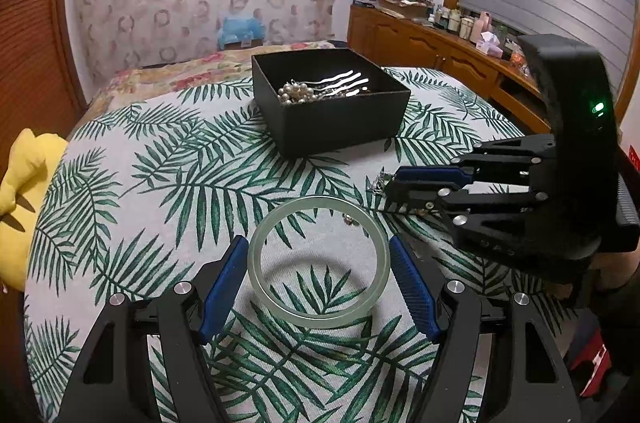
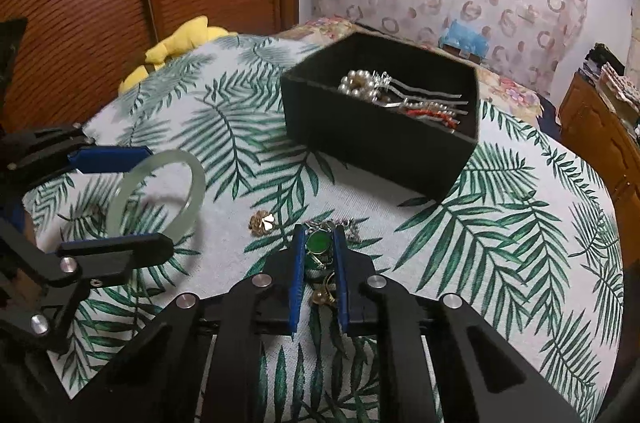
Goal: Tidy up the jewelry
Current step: 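Grasp the green pendant and gold ring with the right tool, then carry the pendant and ring into the box and open the right tool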
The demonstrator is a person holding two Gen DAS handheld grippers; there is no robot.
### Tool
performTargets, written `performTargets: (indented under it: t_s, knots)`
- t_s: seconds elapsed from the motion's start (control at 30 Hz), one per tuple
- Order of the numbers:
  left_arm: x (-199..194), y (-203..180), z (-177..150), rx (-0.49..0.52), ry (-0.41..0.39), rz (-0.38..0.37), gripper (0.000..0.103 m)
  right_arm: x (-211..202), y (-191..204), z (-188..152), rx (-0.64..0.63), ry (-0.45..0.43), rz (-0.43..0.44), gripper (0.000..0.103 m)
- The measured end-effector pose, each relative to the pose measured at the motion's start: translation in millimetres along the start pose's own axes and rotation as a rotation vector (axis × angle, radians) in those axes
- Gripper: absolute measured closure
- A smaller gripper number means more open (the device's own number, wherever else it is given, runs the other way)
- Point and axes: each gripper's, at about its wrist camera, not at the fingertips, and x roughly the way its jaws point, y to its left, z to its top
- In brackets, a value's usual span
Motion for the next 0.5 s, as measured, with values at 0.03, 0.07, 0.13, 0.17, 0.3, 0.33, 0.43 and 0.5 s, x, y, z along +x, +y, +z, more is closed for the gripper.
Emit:
performTargets:
  t_s: [0.03, 0.07, 0.13, 0.17, 0.3, 0.33, 0.43, 0.5]
  knots:
    - [-1, 0, 1, -0.002, -0.004, 0.0, 0.034, -4, -1, 1, 0.002, -0.009, 0.003, 0.088]
    - [-1, 0, 2, -0.003, -0.006, 0.0, 0.034, -9, -2, 4, 0.004, -0.023, 0.007, 0.088]
    - [-1, 0, 6, -0.006, -0.013, 0.001, 0.034, -18, -4, 8, 0.001, -0.042, 0.022, 0.088]
    - [-2, 0, 7, -0.006, -0.017, 0.002, 0.034, -22, -4, 10, -0.002, -0.051, 0.023, 0.088]
    - [-5, -1, 16, 0.0, -0.034, 0.007, 0.034, -37, -5, 22, -0.015, -0.084, 0.016, 0.088]
    - [-6, -1, 18, 0.001, -0.038, 0.008, 0.034, -39, -5, 24, -0.016, -0.091, 0.015, 0.088]
    - [-8, 0, 25, 0.006, -0.052, 0.01, 0.034, -48, -7, 33, -0.024, -0.113, 0.008, 0.088]
    - [-9, -1, 29, 0.01, -0.06, 0.014, 0.034, -52, -8, 40, -0.033, -0.126, -0.002, 0.088]
